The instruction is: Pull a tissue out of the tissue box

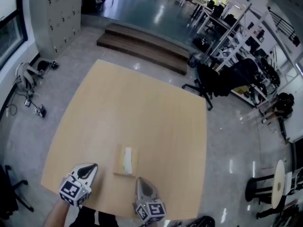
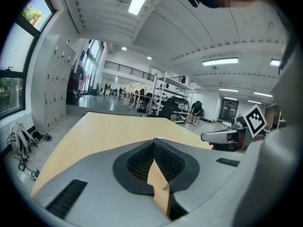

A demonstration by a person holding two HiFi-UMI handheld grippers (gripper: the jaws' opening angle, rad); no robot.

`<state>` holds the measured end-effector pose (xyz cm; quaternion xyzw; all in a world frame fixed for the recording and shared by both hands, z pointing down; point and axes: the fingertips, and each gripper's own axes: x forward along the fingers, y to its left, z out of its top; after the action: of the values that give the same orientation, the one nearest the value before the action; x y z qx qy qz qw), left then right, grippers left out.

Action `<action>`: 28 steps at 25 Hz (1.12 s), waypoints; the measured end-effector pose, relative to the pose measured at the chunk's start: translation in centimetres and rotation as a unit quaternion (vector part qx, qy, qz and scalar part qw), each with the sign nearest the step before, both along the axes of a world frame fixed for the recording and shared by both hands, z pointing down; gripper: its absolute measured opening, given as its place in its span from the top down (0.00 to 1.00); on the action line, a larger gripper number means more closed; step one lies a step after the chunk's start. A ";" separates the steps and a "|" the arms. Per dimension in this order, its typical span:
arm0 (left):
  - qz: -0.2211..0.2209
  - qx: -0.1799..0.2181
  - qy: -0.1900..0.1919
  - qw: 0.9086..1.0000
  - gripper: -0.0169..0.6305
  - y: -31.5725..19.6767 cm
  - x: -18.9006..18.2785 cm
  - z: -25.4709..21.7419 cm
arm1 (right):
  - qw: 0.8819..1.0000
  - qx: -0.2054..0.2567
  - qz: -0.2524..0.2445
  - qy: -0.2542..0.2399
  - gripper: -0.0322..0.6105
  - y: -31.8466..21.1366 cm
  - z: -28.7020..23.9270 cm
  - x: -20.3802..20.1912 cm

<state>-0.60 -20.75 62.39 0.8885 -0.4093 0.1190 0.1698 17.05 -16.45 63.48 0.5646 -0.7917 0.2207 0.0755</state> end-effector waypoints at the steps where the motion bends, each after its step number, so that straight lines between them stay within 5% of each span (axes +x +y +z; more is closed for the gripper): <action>1: 0.003 0.000 0.000 1.000 0.96 -0.1 0.2 0.0 | 1.000 -0.001 -0.002 0.001 0.95 -0.1 0.1 -0.1; 13: 0.005 -0.009 0.000 1.000 0.96 -0.4 0.5 0.7 | 0.999 -0.045 0.001 -0.012 0.92 -1.2 2.9 -0.9; 21: -0.004 -0.011 -0.003 1.000 0.96 -1.2 -0.4 0.6 | 0.998 -0.057 0.000 0.001 0.58 -2.3 4.7 -2.2; 28: -0.007 -0.022 -0.008 1.000 0.96 -0.9 -1.6 1.7 | 0.998 -0.065 0.000 -0.004 0.58 -2.5 5.4 -2.8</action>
<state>-2.17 -21.70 64.06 0.8808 -0.4139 0.1337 0.1874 14.23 -19.00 68.84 0.5572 -0.7763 0.2739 0.1090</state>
